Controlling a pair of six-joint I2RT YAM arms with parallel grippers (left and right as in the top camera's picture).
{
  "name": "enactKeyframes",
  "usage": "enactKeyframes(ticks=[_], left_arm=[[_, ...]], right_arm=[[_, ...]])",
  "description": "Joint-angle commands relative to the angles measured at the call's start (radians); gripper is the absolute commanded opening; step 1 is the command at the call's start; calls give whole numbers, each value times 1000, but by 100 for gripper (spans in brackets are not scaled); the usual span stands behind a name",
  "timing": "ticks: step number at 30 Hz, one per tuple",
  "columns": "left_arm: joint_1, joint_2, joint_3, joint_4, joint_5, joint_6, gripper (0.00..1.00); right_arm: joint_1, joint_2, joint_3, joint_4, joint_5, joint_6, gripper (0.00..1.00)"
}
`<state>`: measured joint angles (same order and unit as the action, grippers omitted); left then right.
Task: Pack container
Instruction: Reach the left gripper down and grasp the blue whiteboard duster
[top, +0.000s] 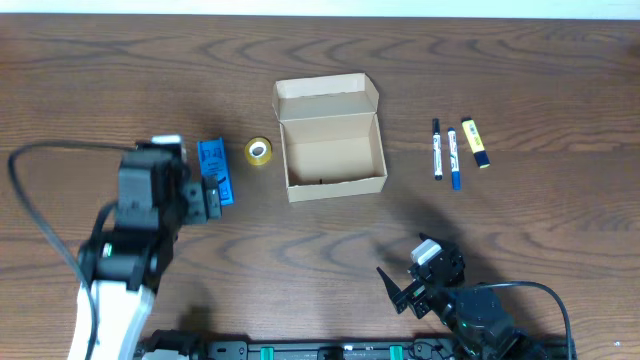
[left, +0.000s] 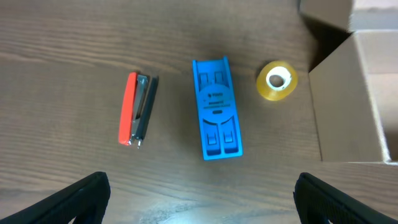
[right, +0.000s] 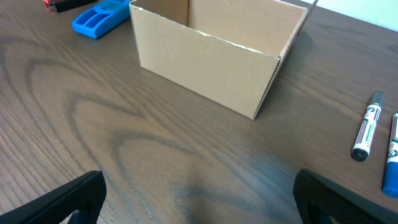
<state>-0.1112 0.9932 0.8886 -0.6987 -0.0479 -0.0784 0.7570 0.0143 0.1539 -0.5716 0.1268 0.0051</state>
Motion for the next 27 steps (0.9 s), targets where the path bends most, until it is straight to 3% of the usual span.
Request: enactKeyframes(ticks=[1,27], left_arm=[[6,108,65,0,18,-6,95],[6,579,62,249,41,-4,95]], right_arm=[[14,-8,-3,-1,3,-13,99],[14,-8,-3,-1,3,-13,99]])
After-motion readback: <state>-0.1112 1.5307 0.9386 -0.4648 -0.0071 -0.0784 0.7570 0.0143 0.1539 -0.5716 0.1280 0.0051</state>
